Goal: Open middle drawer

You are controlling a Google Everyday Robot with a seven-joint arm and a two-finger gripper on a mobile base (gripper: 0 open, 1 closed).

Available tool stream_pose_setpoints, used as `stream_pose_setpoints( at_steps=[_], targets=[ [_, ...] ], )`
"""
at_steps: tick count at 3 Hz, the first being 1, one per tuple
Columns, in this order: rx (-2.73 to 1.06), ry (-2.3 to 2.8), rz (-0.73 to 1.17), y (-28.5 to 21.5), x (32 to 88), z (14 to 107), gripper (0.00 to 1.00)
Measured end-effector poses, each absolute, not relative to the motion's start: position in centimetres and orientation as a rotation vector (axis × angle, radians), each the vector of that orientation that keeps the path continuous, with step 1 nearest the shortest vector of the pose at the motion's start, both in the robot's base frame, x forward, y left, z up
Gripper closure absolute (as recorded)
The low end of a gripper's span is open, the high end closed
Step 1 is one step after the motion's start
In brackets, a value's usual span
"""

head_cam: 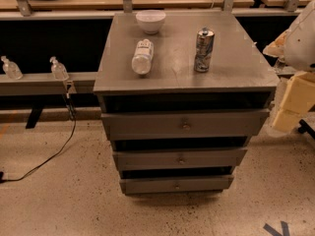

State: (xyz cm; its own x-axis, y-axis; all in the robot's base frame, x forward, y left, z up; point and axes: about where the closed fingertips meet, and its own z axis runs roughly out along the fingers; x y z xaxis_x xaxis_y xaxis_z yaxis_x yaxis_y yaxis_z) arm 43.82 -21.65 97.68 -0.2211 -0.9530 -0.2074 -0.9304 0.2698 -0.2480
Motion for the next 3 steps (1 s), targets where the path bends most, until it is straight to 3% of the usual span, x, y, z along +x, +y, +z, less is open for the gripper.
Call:
stream_pose_setpoints(
  at_steps=[2, 3],
  targets=[
    [-1.743, 2.149, -0.079, -21.3, 44.3, 97.3, 0.00],
    [-1.721, 2.027, 0.058, -22.1, 45.8, 92.8, 0.00]
  ],
)
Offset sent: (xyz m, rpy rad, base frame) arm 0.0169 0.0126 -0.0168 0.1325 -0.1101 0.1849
